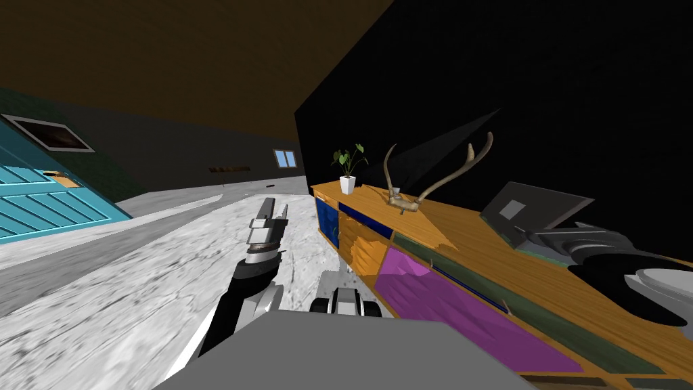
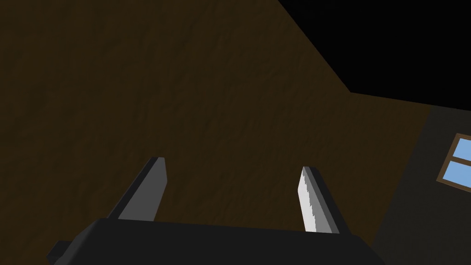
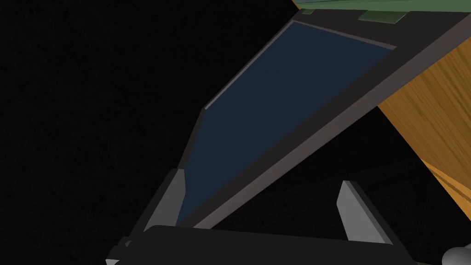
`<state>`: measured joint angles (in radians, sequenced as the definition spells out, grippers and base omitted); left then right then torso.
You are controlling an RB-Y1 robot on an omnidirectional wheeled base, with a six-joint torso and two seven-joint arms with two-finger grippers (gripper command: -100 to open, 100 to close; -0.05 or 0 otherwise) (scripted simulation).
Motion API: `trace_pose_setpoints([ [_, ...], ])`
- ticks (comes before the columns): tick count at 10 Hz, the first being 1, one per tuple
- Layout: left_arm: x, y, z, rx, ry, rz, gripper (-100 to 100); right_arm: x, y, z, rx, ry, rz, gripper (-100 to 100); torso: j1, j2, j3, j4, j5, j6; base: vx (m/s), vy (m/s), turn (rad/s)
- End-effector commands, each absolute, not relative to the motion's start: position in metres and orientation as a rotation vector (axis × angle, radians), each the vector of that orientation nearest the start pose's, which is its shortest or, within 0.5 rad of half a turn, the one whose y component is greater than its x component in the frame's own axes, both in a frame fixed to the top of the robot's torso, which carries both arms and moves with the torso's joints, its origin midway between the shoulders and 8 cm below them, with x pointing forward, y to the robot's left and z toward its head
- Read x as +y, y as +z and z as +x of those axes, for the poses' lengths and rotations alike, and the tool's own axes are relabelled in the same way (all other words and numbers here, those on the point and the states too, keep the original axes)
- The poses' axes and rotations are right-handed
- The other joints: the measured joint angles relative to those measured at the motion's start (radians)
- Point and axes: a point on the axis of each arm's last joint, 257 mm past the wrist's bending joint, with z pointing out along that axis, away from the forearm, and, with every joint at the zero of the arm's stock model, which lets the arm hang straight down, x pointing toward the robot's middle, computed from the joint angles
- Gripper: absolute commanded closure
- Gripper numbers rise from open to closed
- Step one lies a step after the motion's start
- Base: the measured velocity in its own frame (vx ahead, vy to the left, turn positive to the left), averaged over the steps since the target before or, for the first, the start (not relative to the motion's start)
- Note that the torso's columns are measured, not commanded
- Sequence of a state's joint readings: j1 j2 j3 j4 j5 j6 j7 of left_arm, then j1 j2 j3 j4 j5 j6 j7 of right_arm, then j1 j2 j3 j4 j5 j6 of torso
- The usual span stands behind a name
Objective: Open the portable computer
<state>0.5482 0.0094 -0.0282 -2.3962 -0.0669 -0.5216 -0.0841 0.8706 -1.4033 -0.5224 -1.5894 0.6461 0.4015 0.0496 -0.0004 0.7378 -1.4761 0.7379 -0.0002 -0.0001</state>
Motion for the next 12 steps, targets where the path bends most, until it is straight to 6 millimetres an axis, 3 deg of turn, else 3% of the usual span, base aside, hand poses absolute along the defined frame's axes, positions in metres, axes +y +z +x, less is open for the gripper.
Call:
trace_pose_setpoints([
  [1, 0.26, 0.063, 0.315, 0.61, -1.213, -0.507, 0, -0.766, -0.001, 0.36, 1.712, -1.095, -0.064, -100, 0.0, 0.0, 0.0, 0.0, 0.0, 0.0, -0.042, -0.009, -0.04],
  [4, 0.26, 0.063, 0.315, 0.61, -1.213, -0.507, 0, -0.767, 0.011, 0.382, 1.698, -1.117, -0.077, -100, 0.001, 0.0, 0.0, 0.0, 0.0, 0.0, -0.037, -0.003, -0.043],
  [5, 0.26, 0.063, 0.315, 0.61, -1.213, -0.507, 0, -0.766, 0.008, 0.378, 1.703, -1.108, -0.076, -100, 0.001, 0.0, 0.0, 0.0, 0.0, 0.0, -0.02, -0.003, -0.01],
  [6, 0.26, 0.063, 0.315, 0.61, -1.213, -0.507, 0, -0.761, -0.003, 0.368, 1.719, -1.092, -0.092, 100, 0.0, 0.0, 0.0, 0.0, 0.0, 0.0, 0.044, 0.017, 0.132],
  [12, 0.26, 0.063, 0.315, 0.61, -1.213, -0.507, 0, -0.766, -0.012, 0.325, 1.722, -1.083, -0.05, 100, -0.005, 0.002, 0.002, -0.001, -0.004, 0.003, 0.044, 0.005, 0.041],
])
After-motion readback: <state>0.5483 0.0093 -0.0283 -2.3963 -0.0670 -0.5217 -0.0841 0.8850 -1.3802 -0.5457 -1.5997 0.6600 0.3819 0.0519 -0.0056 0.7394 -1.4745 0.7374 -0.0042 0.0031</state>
